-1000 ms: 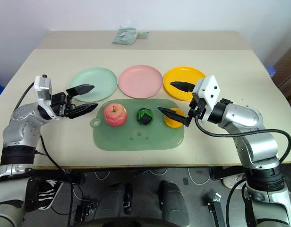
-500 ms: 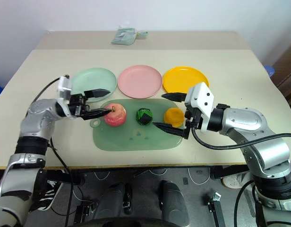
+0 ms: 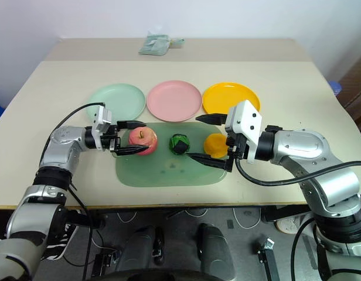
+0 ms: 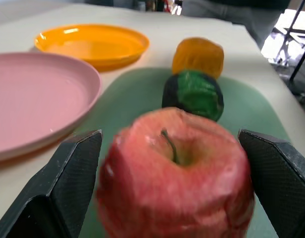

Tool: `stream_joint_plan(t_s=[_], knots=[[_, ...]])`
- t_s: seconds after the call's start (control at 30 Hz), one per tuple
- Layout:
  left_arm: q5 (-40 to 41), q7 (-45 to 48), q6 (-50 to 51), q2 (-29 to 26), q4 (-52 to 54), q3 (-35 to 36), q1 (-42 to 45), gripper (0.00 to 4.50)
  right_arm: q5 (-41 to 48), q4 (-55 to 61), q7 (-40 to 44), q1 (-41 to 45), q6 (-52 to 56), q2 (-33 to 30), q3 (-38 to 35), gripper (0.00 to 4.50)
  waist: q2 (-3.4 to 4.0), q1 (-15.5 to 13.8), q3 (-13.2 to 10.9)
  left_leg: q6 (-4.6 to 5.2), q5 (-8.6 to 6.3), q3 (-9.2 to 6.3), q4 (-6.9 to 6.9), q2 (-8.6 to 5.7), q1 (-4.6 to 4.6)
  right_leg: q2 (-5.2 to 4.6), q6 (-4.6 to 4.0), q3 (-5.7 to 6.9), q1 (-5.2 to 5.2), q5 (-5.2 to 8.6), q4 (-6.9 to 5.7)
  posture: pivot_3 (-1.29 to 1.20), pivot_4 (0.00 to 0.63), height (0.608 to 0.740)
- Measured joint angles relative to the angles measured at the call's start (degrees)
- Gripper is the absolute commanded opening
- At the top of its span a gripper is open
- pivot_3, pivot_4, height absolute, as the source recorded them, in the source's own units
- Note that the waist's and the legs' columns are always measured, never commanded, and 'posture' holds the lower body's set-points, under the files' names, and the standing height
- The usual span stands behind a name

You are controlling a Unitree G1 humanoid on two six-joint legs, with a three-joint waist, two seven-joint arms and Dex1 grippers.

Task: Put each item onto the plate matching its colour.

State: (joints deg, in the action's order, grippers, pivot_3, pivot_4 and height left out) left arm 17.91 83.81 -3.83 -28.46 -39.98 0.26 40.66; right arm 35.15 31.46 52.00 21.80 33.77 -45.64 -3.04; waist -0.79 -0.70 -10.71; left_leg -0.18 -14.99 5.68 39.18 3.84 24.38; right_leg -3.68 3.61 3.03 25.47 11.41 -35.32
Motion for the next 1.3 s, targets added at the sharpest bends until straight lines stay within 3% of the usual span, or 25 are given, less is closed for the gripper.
stream_joint_plan(t_s=[0.07,0.23,0.47,0.63,0.83,1.0,1.13,1.17,1.2,1.3], knots=[[-0.4,0.3,0.0,0.0,-0.7,-0.2,0.6,4.5,-0.1,-0.2,0.0,0.6,-0.1,0.1,0.0,4.46,0.0,0.0,0.0,0.0,0.0,0.0,0.0,0.0,0.0,0.0,0.0,0.0,0.0,0.0,0.0,0.0,0.15,0.74],[-1.6,0.1,-1.9,0.6,-2.8,-0.6,1.9,3.18,-0.1,-0.2,0.0,0.8,-0.4,0.3,0.0,4.5,-0.01,-0.1,0.0,0.0,0.0,0.0,0.01,-0.01,0.0,-0.02,0.0,0.0,-0.02,0.0,0.01,0.0,0.15,0.74],[-1.1,-5.2,-1.6,4.9,-6.2,1.4,5.7,3.18,-0.7,-0.6,-1.4,1.6,-0.9,0.9,-0.1,4.5,-0.08,-0.1,0.0,0.01,0.0,-0.02,0.03,-0.01,0.03,0.0,0.02,0.0,0.0,-0.01,0.0,0.0,0.15,0.74],[-2.2,-19.2,-3.5,6.4,-9.6,4.2,14.6,3.18,-9.1,-7.5,-8.2,6.5,-5.6,3.3,0.1,4.5,-0.09,0.0,0.0,0.01,0.0,0.0,0.02,-0.02,0.02,0.01,0.22,0.0,-0.01,-0.12,0.0,0.0,0.15,0.74],[-9.0,-37.0,-11.7,10.8,-20.3,4.2,21.1,3.18,-16.0,-14.6,-14.1,8.9,-7.0,6.5,1.2,4.5,-0.09,-0.1,0.0,0.03,-0.01,0.04,-0.02,-0.04,0.04,0.01,0.29,0.02,0.0,-0.14,0.01,0.0,0.15,0.74],[-11.7,-43.8,-14.7,16.6,-27.7,3.4,23.9,3.18,-19.7,-17.1,-17.9,10.9,-8.3,8.5,1.7,4.5,-0.09,-0.1,0.0,0.03,-0.01,0.05,-0.03,-0.04,0.06,0.01,0.29,0.02,0.01,-0.14,0.06,0.0,0.15,0.74],[-12.9,-46.5,-15.7,18.3,-30.5,3.4,25.3,3.18,-20.5,-16.8,-18.3,10.4,-8.3,8.5,1.7,4.5,-0.09,0.2,0.0,0.03,-0.01,0.05,-0.05,-0.03,0.04,0.02,0.29,0.02,0.03,-0.14,0.04,0.0,0.15,0.74],[-13.1,-46.9,-15.8,18.6,-30.9,3.4,25.4,4.16,-20.5,-16.6,-18.3,10.0,-8.2,8.5,1.7,4.5,-0.09,0.2,0.0,0.03,-0.01,0.04,-0.05,-0.03,0.03,0.03,0.29,0.02,0.03,-0.14,0.03,0.0,0.15,0.74],[-13.5,-47.2,-15.7,18.8,-31.5,3.4,25.4,4.49,-20.5,-16.0,-18.3,9.5,-8.1,8.5,1.7,4.5,-0.09,0.1,0.0,0.03,-0.01,0.04,-0.05,-0.03,0.03,0.03,0.29,0.02,0.03,-0.14,0.02,0.0,0.15,0.74],[-14.0,-48.5,-15.8,18.8,-32.1,3.4,25.4,4.49,-20.4,-14.7,-18.3,8.0,-7.7,8.4,1.0,4.5,-0.09,0.1,0.0,0.03,-0.01,0.04,-0.04,-0.03,0.04,0.02,0.29,0.02,0.03,-0.14,0.03,0.0,0.15,0.74]])
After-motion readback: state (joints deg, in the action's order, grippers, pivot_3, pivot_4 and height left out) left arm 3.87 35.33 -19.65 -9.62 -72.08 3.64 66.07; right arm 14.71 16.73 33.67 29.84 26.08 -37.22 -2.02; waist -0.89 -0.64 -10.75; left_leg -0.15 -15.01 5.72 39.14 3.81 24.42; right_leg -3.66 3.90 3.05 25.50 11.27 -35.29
